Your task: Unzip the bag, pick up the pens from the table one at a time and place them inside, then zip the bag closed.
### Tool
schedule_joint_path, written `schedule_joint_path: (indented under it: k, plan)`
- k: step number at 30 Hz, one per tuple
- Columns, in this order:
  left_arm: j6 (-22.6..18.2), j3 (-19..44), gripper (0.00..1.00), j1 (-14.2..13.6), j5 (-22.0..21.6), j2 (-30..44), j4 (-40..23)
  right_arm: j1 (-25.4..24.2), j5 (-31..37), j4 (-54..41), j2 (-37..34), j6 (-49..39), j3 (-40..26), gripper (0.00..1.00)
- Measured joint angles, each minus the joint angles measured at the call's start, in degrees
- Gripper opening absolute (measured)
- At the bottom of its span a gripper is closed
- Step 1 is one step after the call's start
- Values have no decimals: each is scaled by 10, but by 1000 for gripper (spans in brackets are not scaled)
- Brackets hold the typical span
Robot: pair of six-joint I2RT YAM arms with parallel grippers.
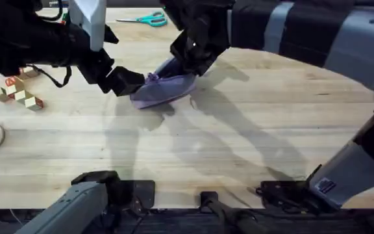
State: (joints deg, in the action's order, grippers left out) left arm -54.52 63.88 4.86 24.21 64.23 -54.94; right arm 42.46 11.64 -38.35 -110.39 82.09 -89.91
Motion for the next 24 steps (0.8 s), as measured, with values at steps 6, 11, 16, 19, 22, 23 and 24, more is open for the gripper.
schedule_joint_path:
  k: [6, 11, 16, 19, 22, 23, 24]
  plan:
    - [0, 0, 993, 0, 0, 0, 0, 26, 6, 0, 0, 1, 0, 33]
    - [0, 0, 994, 0, 0, 0, 0, 36, 12, 16, 0, 4, 0, 32]
    - [0, 0, 994, 0, 0, 0, 0, 42, 23, 24, 0, 17, 0, 31]
    - [0, 0, 994, 0, 0, 0, 0, 47, 23, 24, 0, 20, 0, 31]
    - [0, 0, 994, 0, 0, 0, 0, 55, 23, 24, 0, 21, 0, 31]
    - [0, 0, 994, 0, 0, 0, 0, 57, 23, 24, 0, 22, 0, 31]
    - [0, 0, 994, 0, 0, 0, 0, 58, 23, 24, 0, 21, 0, 31]
